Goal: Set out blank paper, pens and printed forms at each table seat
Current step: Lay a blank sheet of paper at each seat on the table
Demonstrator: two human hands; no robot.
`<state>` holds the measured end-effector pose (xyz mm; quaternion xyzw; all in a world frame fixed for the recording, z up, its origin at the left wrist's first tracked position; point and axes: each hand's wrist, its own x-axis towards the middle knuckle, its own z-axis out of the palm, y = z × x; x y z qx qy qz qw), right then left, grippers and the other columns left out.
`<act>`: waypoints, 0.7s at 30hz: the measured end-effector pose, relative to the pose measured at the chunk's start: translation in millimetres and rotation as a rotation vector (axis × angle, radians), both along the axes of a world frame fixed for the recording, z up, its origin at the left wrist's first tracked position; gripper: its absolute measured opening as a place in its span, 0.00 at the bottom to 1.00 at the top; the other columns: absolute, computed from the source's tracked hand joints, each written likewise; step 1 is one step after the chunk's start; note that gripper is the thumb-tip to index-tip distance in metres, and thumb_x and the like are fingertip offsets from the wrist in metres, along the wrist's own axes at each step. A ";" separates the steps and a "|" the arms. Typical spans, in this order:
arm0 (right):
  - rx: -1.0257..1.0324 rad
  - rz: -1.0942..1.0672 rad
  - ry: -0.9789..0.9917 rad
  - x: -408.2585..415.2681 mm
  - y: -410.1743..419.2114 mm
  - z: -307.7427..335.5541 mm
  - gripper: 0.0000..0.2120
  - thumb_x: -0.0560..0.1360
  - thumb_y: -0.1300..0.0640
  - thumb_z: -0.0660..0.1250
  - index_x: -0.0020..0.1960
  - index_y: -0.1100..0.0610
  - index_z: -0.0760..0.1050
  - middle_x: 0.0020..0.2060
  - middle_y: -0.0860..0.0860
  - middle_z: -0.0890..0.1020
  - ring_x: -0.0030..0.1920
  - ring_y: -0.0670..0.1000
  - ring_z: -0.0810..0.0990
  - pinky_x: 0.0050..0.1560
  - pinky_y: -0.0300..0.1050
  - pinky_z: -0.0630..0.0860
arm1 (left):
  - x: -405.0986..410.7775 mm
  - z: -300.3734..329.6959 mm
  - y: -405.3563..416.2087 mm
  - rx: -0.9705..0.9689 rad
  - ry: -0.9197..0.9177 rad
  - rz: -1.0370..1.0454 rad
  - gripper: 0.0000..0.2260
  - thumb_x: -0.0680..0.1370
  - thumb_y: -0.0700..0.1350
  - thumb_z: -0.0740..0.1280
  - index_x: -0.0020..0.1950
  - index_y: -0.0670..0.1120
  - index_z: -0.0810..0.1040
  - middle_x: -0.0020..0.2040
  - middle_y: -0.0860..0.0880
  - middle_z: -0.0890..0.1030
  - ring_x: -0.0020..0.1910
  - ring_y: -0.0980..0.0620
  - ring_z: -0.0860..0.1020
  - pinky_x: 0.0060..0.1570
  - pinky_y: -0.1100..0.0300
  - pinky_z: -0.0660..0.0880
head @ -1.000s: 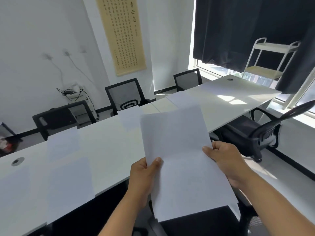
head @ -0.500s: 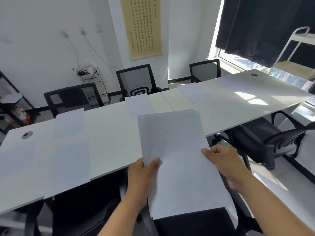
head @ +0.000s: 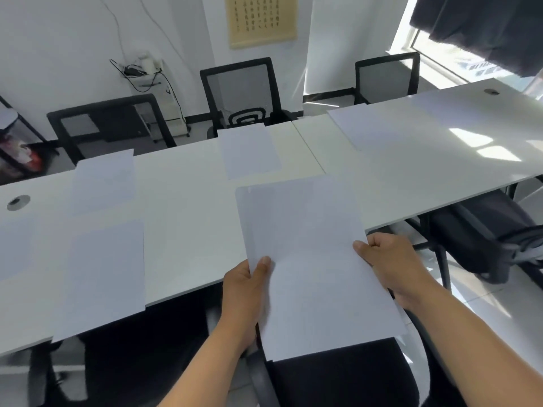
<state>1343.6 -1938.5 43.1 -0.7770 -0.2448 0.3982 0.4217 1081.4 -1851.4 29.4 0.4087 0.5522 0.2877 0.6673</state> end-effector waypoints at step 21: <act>-0.133 0.077 -0.079 13.4 111.8 -112.3 0.25 0.83 0.57 0.71 0.36 0.51 0.58 0.27 0.45 0.58 0.30 0.50 0.55 0.32 0.43 0.53 | 14.5 -98.8 92.9 -0.076 0.110 0.021 0.16 0.87 0.51 0.69 0.58 0.37 0.85 0.54 0.41 0.90 0.57 0.37 0.87 0.64 0.40 0.83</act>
